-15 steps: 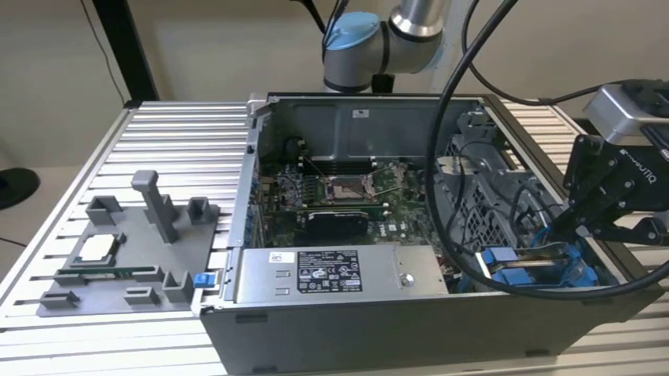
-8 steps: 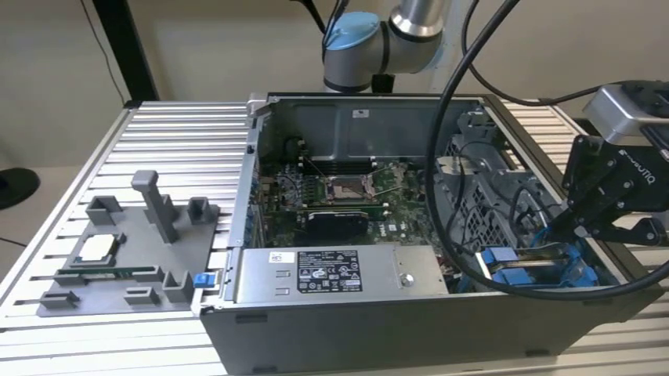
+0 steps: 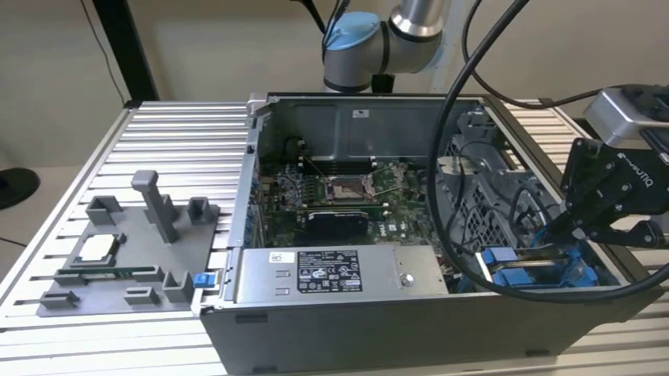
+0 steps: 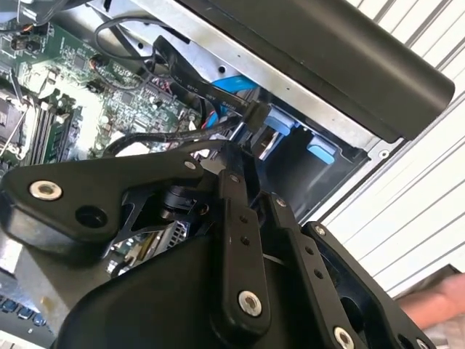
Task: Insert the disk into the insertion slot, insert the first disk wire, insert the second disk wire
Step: 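Insert the first disk wire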
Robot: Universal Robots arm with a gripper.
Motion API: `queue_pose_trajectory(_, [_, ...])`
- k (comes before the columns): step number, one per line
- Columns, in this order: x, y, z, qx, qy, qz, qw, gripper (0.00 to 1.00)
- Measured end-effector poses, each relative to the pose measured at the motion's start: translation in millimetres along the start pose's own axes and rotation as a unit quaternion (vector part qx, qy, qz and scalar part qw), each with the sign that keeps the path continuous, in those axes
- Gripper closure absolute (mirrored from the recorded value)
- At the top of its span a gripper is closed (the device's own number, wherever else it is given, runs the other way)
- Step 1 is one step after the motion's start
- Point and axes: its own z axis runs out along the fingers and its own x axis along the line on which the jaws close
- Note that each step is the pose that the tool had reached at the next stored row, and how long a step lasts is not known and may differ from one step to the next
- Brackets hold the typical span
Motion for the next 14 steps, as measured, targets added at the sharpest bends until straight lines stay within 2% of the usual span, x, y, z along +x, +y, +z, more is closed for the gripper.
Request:
queue_pose_trajectory(9, [-0.2,-1.6,7.6,0.0001,0.003,0.0,1.0,1.0])
queue_pose_trajectory(14, [-0.4,-1.8,9.1,0.0011,0.0034,0.0,1.0,1.0])
